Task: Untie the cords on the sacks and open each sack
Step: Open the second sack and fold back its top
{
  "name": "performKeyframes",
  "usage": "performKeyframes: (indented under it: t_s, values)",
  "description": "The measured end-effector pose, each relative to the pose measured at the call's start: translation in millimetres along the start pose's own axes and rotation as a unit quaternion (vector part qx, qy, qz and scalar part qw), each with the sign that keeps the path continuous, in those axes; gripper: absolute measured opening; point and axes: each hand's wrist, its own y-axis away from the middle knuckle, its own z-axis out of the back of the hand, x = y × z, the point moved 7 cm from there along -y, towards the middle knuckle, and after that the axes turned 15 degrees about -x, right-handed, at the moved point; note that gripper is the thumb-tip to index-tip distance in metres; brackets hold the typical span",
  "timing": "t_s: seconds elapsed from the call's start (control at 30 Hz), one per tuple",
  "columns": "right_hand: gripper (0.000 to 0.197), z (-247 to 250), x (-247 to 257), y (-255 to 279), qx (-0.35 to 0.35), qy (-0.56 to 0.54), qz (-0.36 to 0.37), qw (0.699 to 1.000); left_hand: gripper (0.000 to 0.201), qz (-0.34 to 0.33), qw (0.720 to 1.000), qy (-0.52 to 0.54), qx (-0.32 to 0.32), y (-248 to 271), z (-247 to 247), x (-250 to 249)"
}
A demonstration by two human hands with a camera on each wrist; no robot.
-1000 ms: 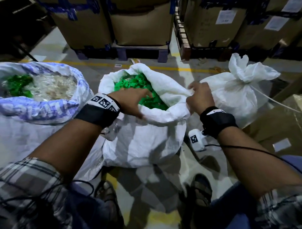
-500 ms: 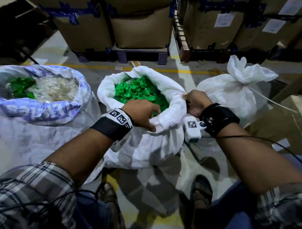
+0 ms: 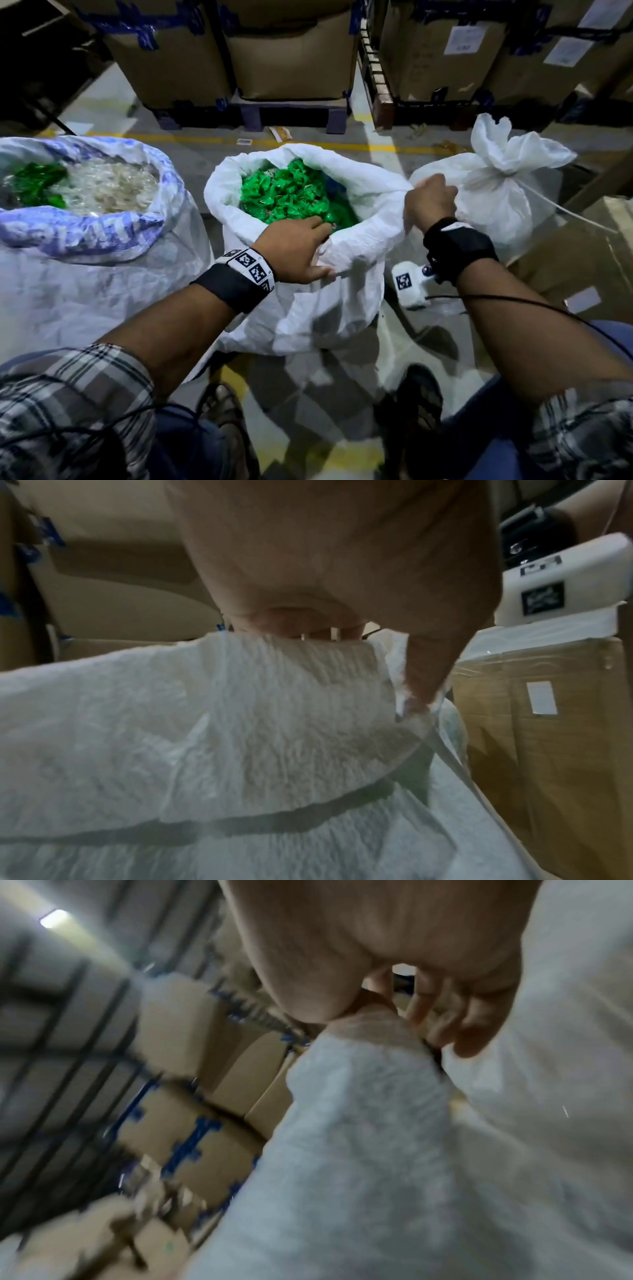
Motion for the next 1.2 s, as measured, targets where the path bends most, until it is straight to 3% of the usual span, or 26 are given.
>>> performKeyframes:
  t_s: [0.1, 0.23, 0.37, 0.4, 0.5, 0.57, 0.6, 0.67, 0.7, 0.73, 0.83, 0.9, 0.97, 1.07, 1.13, 1.2]
  values:
    - [0.049, 12.1, 22.9, 12.8, -0.085, 0.024, 0.131, 0.987, 0.072, 0.026, 0.999, -0.026, 0.019, -2.4, -1.1, 0.0]
    - [0.048, 12.2, 42.8, 36.7, -0.088, -0.001, 0.216, 0.972, 0.053, 0.044, 0.997, -0.056, -0.003, -7.8, 12.1, -5.6]
    - [0.093, -18.1, 26.4, 47.2, 0.062, 0.038, 0.124, 0.990, 0.034, -0.027, 0.995, -0.060, -0.070, -14.2, 33.2, -26.7]
    - [0.085, -27.2, 20.4, 46.3, 0.097, 0.025, 0.077, 0.992, 0.029, -0.044, 0.991, -0.076, -0.098, -14.6, 38.9, -31.4]
    - [0.013, -32.2, 16.2, 41.5, 0.151, -0.060, 0.011, 0.987, 0.022, -0.042, 0.984, -0.111, -0.130, -14.5, 46.2, -37.2]
    - [0.030, -41.7, 12.1, 37.3, 0.218, -0.079, -0.045, 0.972, 0.036, -0.008, 0.990, -0.102, -0.093, -14.2, 42.2, -28.1]
    - [0.036, -42.1, 11.6, 32.4, 0.215, -0.074, -0.019, 0.974, 0.038, 0.004, 0.994, -0.089, -0.071, -14.3, 41.5, -20.5]
    - [0.024, -47.6, 5.9, 33.3, 0.252, -0.204, -0.088, 0.942, 0.043, 0.030, 0.997, -0.056, -0.051, -17.2, 45.4, -0.1]
    - [0.018, -49.1, -1.0, 29.3, 0.238, -0.210, -0.090, 0.944, 0.054, 0.075, 0.996, -0.025, -0.046, -18.3, 49.5, 15.5]
    - [0.016, -49.3, -7.4, 32.9, 0.240, -0.222, -0.140, 0.935, 0.065, 0.147, 0.988, 0.017, -0.042, -16.4, 54.0, 35.6]
    - [0.008, -52.4, -24.2, 44.3, 0.266, -0.217, -0.197, 0.918, 0.077, 0.404, 0.908, 0.108, -0.038, 7.4, 54.1, 105.6]
    - [0.010, -63.1, -34.4, 57.8, 0.307, -0.212, -0.217, 0.902, 0.072, 0.512, 0.847, 0.140, -0.039, 30.6, 47.0, 138.0]
    - [0.029, -79.7, -48.5, 74.0, 0.344, -0.208, -0.218, 0.889, 0.046, 0.565, 0.798, 0.202, -0.057, 45.1, 38.3, 152.4]
    - [0.047, -111.6, -55.6, 111.6, 0.412, -0.283, -0.275, 0.821, 0.016, 0.604, 0.755, 0.248, -0.066, 55.7, 25.0, 163.3]
    - [0.048, -131.4, -59.8, 129.1, 0.416, -0.324, -0.323, 0.786, 0.025, 0.619, 0.735, 0.261, -0.093, 56.9, 21.3, 169.4]
    - [0.042, -145.7, -53.0, 132.3, 0.405, -0.356, -0.303, 0.786, 0.034, 0.624, 0.716, 0.289, -0.123, 53.8, 23.7, 174.7]
